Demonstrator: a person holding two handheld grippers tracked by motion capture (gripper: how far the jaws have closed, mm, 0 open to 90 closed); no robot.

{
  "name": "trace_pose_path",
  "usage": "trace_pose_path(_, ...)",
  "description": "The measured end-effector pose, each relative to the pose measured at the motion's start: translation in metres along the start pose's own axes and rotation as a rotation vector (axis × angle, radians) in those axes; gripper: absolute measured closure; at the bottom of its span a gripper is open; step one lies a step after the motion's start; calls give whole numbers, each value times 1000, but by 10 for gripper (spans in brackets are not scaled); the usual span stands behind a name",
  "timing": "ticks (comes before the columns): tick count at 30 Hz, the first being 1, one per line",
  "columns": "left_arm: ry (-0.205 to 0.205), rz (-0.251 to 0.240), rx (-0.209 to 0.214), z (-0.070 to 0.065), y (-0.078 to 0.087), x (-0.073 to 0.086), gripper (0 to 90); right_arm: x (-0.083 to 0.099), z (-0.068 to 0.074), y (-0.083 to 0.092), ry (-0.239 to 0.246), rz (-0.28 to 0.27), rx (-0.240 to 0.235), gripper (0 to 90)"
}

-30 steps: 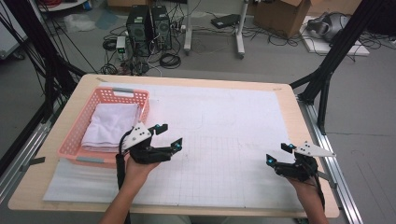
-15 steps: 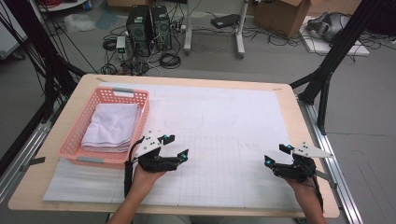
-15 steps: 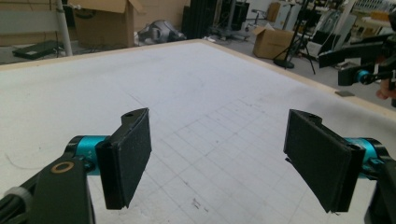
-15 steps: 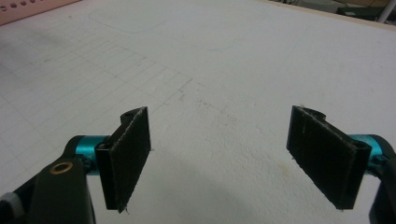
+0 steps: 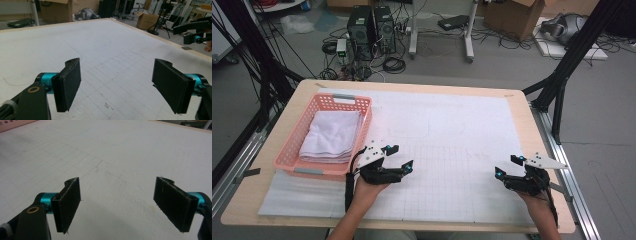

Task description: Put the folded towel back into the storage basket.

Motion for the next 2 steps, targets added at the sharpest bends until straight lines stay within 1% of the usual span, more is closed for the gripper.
trace_pose_path(2,1,2,-6,0,0,1,236,0,0,0,-2,2,-2,208)
Point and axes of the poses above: each handheld gripper's, and its own axes: y roughly backward along the jaws, x roughly out of its underside, z roughly to its left, the point moved 5 cm from there along -y, roughly forward along the jaws, and after that the axes turned 2 degrees about x, right-handed, at the moved point
